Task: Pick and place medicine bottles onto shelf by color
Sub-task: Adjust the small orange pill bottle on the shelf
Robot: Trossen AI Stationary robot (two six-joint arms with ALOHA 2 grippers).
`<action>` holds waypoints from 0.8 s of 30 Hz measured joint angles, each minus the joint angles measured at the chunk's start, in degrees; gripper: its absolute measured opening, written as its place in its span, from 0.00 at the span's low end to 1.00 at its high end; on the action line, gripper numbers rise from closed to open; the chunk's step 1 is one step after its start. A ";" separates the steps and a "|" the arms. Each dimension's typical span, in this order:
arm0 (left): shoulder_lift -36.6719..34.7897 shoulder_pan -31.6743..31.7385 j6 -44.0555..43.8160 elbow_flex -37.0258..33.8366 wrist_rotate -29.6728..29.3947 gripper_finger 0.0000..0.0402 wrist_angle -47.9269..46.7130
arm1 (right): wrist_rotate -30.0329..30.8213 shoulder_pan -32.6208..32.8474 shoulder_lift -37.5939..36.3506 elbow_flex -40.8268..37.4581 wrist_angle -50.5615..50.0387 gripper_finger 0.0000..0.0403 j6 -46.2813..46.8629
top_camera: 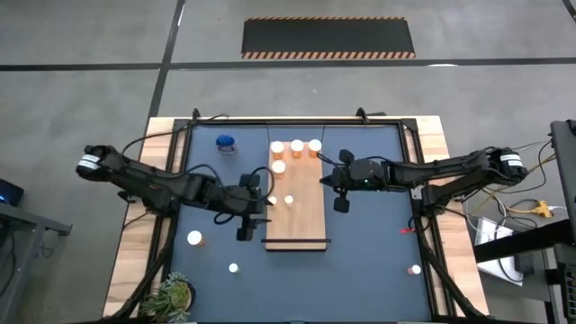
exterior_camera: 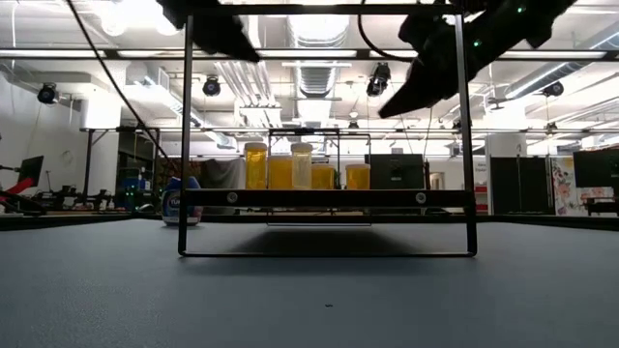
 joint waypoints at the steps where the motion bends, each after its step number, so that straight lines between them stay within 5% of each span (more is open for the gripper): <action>1: -0.64 0.02 0.51 -1.39 -0.11 0.52 1.65 | -0.02 0.00 0.43 -0.72 2.10 0.02 -1.06; 7: -3.60 0.11 1.24 -5.02 -4.85 0.52 3.10 | -0.22 0.00 3.02 -2.06 8.99 0.02 -3.07; 24: -2.79 1.56 0.89 -12.66 -5.50 0.52 6.85 | -0.37 -0.02 5.11 -3.55 11.78 0.02 -3.49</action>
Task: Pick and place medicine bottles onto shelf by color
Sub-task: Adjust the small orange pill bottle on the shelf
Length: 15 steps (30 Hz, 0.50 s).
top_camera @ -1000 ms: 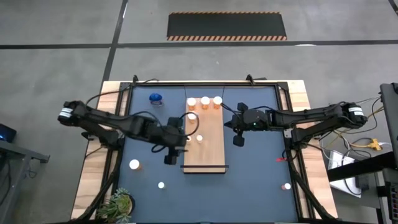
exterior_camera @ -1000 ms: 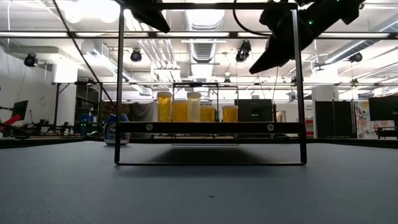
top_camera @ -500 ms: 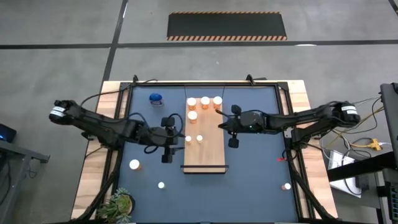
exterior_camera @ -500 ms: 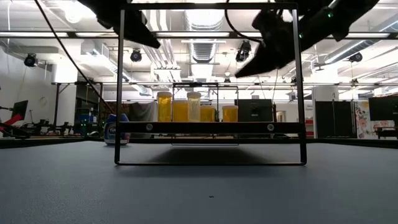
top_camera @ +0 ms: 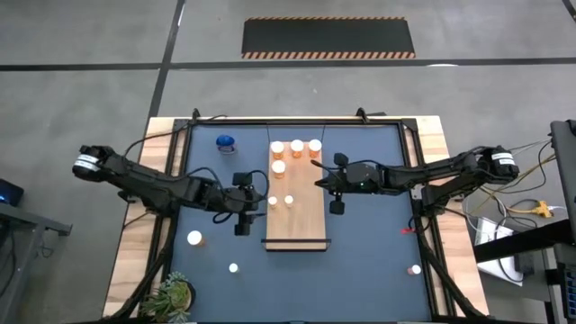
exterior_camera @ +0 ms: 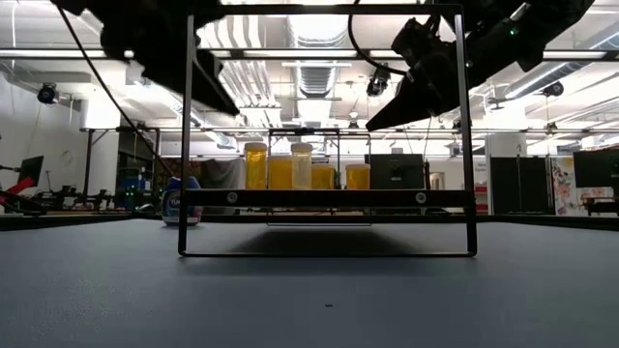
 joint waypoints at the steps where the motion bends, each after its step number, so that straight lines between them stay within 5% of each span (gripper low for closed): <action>1: 0.19 0.33 -0.18 -0.24 0.01 0.52 0.40 | 0.00 0.00 -0.02 0.00 -0.05 0.02 0.00; 15: 0.32 2.67 0.15 -3.62 0.18 0.52 4.60 | 0.39 0.00 -0.02 -0.02 0.21 0.02 0.00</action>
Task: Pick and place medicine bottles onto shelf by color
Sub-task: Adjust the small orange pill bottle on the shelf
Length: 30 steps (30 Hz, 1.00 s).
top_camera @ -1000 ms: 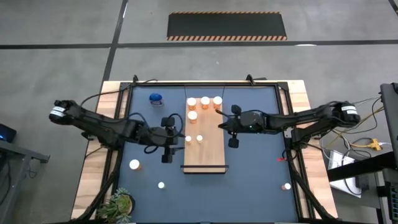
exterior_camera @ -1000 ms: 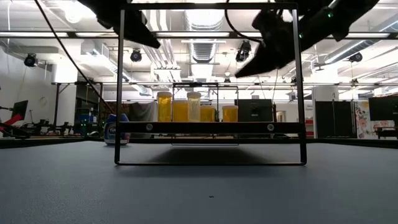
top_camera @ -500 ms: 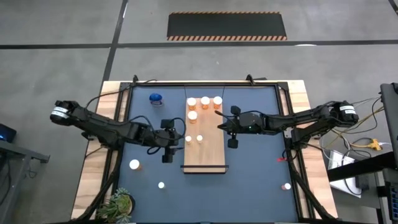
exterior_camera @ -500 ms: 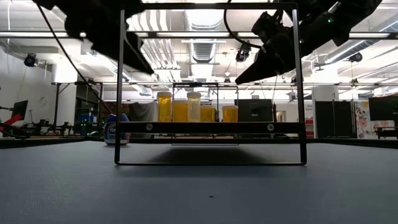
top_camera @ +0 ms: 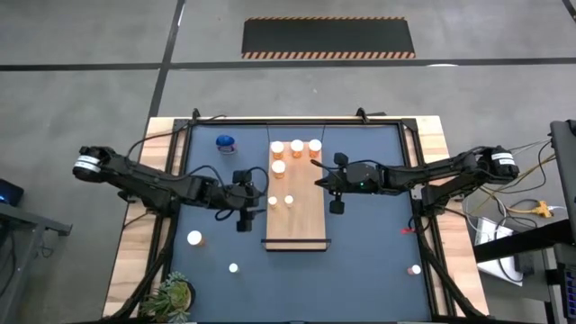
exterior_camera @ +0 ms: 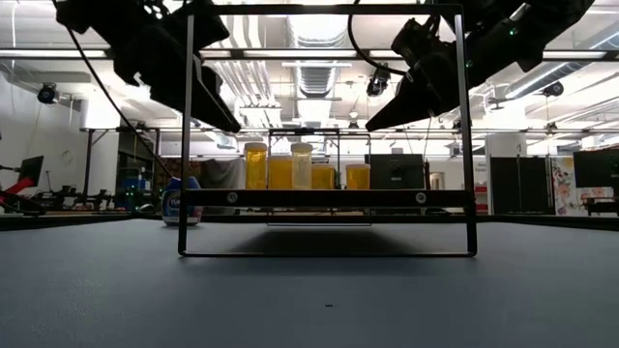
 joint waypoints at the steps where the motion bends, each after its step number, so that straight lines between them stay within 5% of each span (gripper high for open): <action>1: 0.00 0.13 -0.01 -0.58 0.04 0.52 0.83 | 0.00 0.00 0.00 0.00 0.00 0.02 0.00; 10: 0.00 0.38 0.12 -3.43 2.58 0.47 4.98 | 0.02 0.00 0.00 0.00 -0.01 0.02 0.00; 24: 0.00 0.43 0.47 -5.48 5.04 0.07 9.76 | 0.02 0.00 0.00 0.00 0.00 0.02 0.01; 30: 0.06 0.98 0.46 -5.48 5.41 0.01 9.62 | 0.02 0.00 0.00 0.00 -0.02 0.02 0.02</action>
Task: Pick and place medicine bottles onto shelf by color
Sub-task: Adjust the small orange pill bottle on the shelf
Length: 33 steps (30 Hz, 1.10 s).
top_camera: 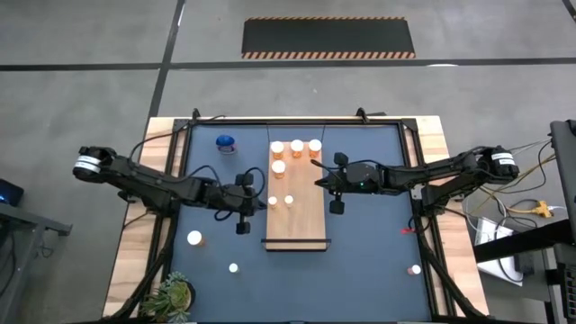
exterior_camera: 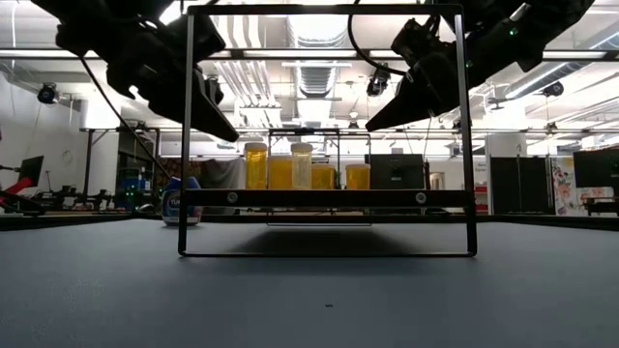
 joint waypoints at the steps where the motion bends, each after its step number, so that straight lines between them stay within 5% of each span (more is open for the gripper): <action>1: 0.39 0.11 0.01 0.00 -0.01 0.01 0.32 | 0.00 0.00 0.00 0.00 0.00 0.02 0.00; 33: 4.52 2.40 1.13 -0.09 3.00 0.01 3.71 | 0.02 0.00 0.00 -0.02 -0.13 0.02 0.07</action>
